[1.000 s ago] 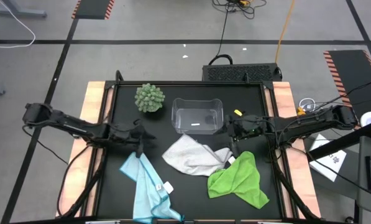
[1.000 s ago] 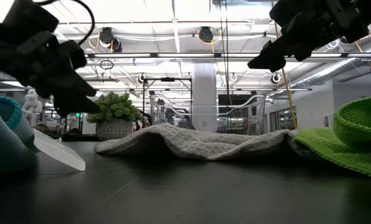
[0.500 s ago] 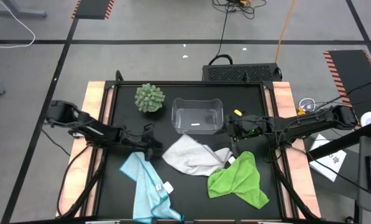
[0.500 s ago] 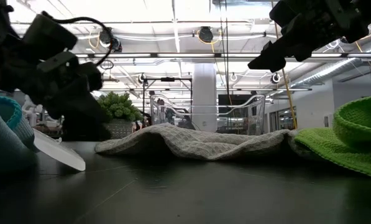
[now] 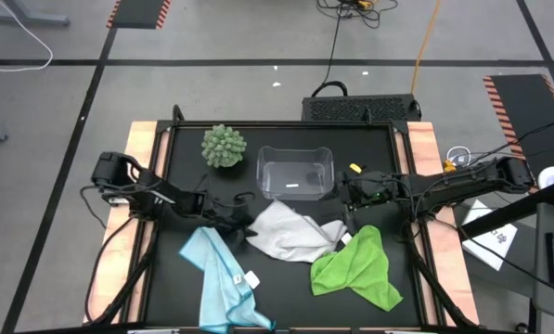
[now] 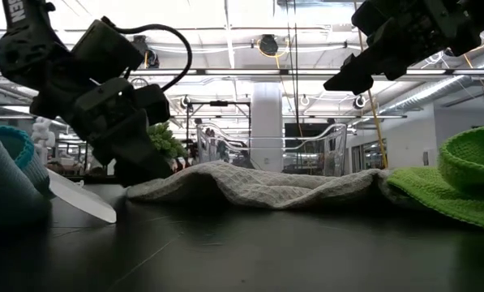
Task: Fold microfiber towels
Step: Fold the gray towel
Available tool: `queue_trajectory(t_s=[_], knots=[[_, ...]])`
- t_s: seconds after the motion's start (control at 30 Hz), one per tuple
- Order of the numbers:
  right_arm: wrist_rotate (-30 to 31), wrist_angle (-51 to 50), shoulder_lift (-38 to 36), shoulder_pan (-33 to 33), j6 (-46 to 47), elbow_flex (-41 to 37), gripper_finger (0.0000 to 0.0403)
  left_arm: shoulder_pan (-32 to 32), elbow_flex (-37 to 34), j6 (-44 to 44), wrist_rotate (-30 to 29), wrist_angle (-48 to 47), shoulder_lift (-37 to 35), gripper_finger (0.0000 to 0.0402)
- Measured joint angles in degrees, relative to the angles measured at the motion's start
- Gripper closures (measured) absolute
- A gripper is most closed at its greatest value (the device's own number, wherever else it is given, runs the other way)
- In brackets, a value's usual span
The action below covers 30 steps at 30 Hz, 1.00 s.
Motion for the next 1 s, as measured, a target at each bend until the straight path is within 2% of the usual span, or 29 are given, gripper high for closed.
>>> queue_trajectory(t_s=[0.13,0.3,0.37,0.57,0.83,1.0], knots=[[0.0,-0.1,0.0,0.0,-0.1,0.0,0.0165,0.0,0.0,2.6,0.5,0.1,-0.2,0.022],[0.0,-0.1,0.0,0.0,-1.2,0.0,0.0165,0.1,0.0,6.9,0.7,4.0,-0.2,0.0354],[0.0,-0.1,0.0,0.0,-1.5,0.0,0.0165,0.1,0.0,8.3,0.9,6.6,-0.2,0.0387],[0.0,-0.4,0.0,0.5,-0.3,0.0,0.0165,0.2,0.1,12.4,0.9,9.1,-4.4,0.0394],[0.0,0.1,0.0,2.4,0.5,0.0,0.0165,1.4,0.1,16.8,1.0,7.2,-17.5,0.0396],[0.0,0.8,0.0,2.5,0.2,0.0,0.0165,4.6,3.0,16.8,3.5,-2.0,-25.4,0.0397]])
